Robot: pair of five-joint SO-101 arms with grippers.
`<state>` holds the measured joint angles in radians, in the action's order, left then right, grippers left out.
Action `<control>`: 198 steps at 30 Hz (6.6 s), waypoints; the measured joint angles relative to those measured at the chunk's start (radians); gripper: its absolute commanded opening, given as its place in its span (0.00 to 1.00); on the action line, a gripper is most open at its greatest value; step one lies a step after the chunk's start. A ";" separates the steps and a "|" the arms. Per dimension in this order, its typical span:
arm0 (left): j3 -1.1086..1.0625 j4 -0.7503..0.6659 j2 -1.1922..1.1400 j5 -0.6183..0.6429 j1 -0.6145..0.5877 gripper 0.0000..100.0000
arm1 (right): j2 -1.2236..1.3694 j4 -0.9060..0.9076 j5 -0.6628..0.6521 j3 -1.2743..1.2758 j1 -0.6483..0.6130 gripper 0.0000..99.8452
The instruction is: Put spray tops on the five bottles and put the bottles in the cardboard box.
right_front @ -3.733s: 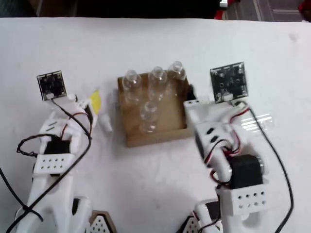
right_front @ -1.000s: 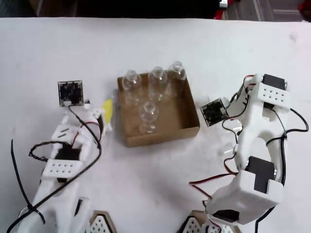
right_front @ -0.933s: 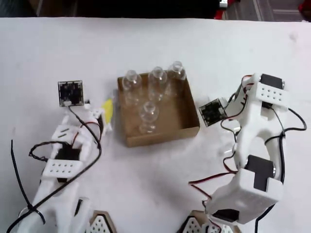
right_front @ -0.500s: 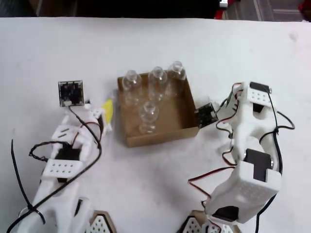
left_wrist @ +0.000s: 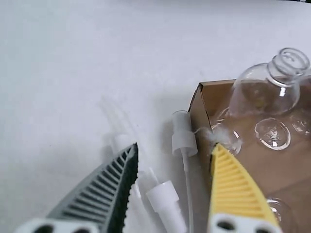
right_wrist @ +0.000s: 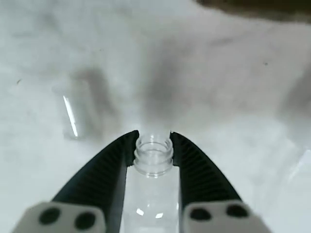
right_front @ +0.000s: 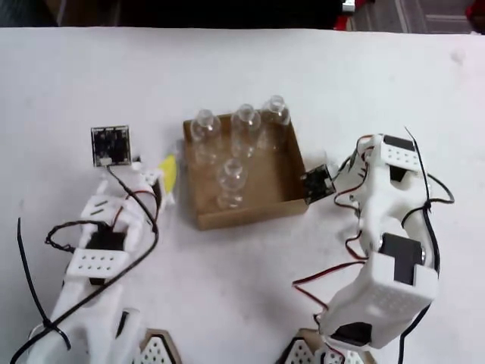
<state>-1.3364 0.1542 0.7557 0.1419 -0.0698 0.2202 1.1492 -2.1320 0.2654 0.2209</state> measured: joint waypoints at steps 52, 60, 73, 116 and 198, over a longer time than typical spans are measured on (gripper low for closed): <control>0.000 0.000 0.000 -0.002 0.000 0.23 | -1.074 -0.887 2.073 0.882 -0.470 0.02; 0.000 0.000 0.000 -0.002 0.000 0.23 | -1.074 -0.976 1.939 0.988 -0.572 0.02; 0.000 0.000 0.000 -0.002 0.000 0.23 | -1.074 -1.003 1.921 0.997 -0.578 0.13; 0.035 0.074 0.000 -0.002 -0.091 0.23 | -0.977 -0.698 2.217 0.839 -0.103 0.15; 1.396 0.948 -1.281 0.414 -0.186 0.22 | -0.786 -0.890 2.150 0.852 -0.115 0.14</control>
<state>0.0598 1.1024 -0.5255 0.5562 -0.2555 -0.5654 0.2593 0.0176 1.1170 0.1059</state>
